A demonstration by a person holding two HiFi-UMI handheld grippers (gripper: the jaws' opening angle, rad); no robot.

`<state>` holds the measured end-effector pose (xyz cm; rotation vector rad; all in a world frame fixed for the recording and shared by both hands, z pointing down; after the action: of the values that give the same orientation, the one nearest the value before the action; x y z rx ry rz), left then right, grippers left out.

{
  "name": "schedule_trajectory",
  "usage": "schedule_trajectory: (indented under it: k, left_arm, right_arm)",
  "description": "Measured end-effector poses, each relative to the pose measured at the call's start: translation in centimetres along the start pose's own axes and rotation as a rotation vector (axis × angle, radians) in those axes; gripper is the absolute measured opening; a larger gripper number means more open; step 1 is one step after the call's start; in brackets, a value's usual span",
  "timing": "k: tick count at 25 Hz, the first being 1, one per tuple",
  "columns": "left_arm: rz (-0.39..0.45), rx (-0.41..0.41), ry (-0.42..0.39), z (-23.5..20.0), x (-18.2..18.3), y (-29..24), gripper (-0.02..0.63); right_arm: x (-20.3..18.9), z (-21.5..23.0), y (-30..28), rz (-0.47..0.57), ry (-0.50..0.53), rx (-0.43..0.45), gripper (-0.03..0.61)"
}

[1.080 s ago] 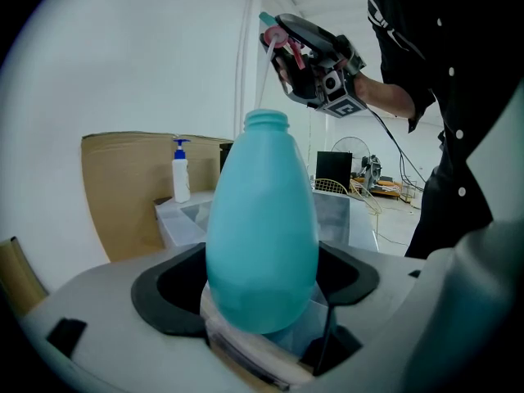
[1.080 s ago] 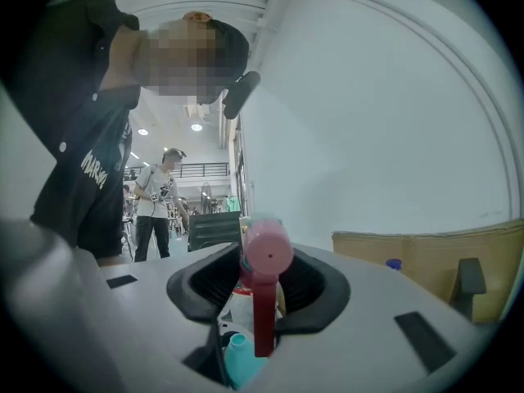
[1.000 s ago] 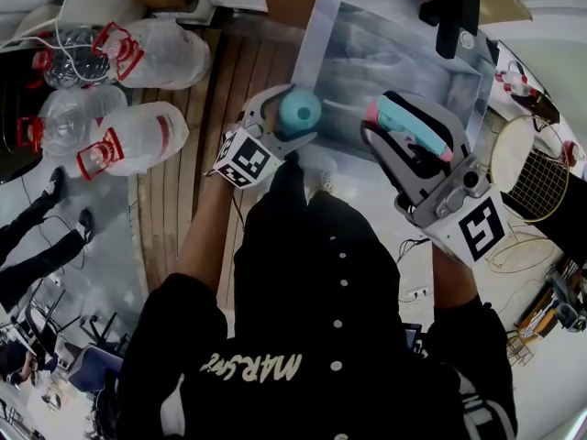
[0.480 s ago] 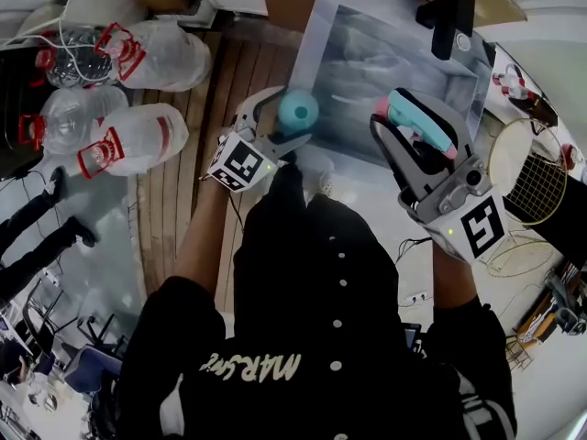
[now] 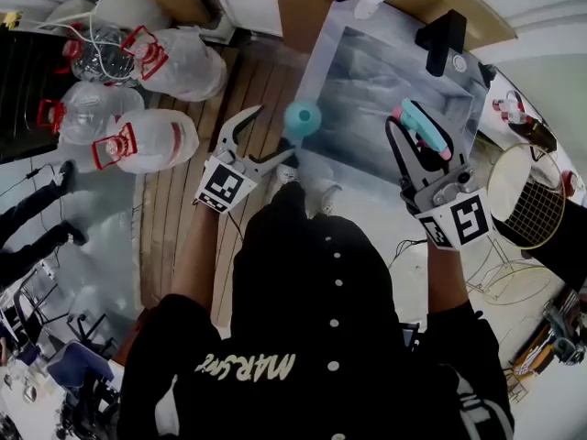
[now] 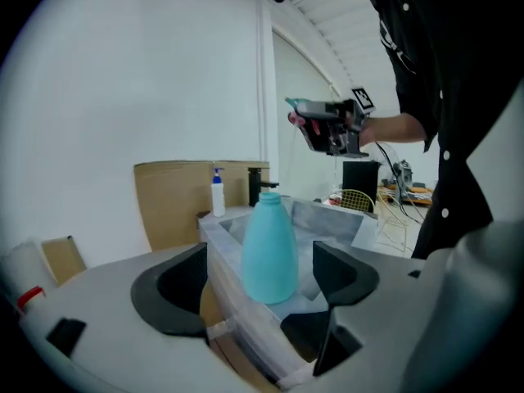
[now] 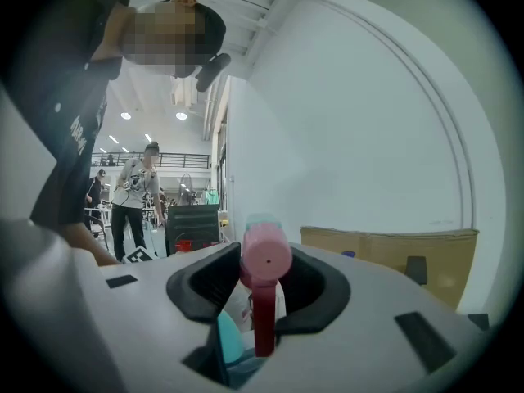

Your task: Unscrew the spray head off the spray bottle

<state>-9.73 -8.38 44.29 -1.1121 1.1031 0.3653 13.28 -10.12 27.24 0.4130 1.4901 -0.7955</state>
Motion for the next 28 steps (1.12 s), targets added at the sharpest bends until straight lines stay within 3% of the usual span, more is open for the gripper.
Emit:
schedule_trajectory:
  k: [5, 10, 13, 14, 17, 19, 23, 28]
  left_arm:
    - [0.100, 0.187, 0.088, -0.6, 3.0, 5.8, 0.389]
    - [0.191, 0.316, 0.110, 0.2, 6.4, 9.7, 0.221]
    - [0.149, 0.398, 0.171, 0.7, 6.9, 11.0, 0.065]
    - [0.142, 0.414, 0.217, 0.8, 7.1, 11.4, 0.043]
    - [0.199, 0.434, 0.313, 1.5, 8.3, 12.9, 0.031]
    - [0.207, 0.454, 0.289, 2.3, 9.2, 13.7, 0.028]
    - [0.140, 0.527, 0.206, 3.8, 10.2, 14.7, 0.026]
    - [0.130, 0.604, 0.228, 5.0, 10.1, 16.4, 0.026]
  right_arm:
    - [-1.0, -0.4, 1.1, 0.002, -0.011, -0.029, 0.155]
    - [-0.8, -1.3, 2.8, 0.031, 0.001, -0.014, 0.155]
    - [-0.6, -1.7, 4.1, 0.047, 0.009, -0.018, 0.155]
    - [-0.5, -1.7, 4.5, 0.053, 0.012, -0.022, 0.155]
    - [-0.5, -1.7, 5.9, 0.065, 0.019, -0.038, 0.155]
    - [-0.6, -1.7, 6.9, 0.072, 0.015, -0.050, 0.155]
    - [-0.1, -1.3, 8.7, 0.085, 0.015, -0.083, 0.155]
    - [-0.3, -0.8, 11.1, 0.078, 0.009, -0.126, 0.155]
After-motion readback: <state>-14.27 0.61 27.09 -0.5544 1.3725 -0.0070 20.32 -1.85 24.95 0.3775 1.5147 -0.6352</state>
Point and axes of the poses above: the fingertips, and each gripper's own axes: y backward along the fingers, z to its right, x out of its top, the point moved 5 cm from there along y, backward along the fingers, and after that the axes turned 10 degrees about -z, right-handed, at the moved point
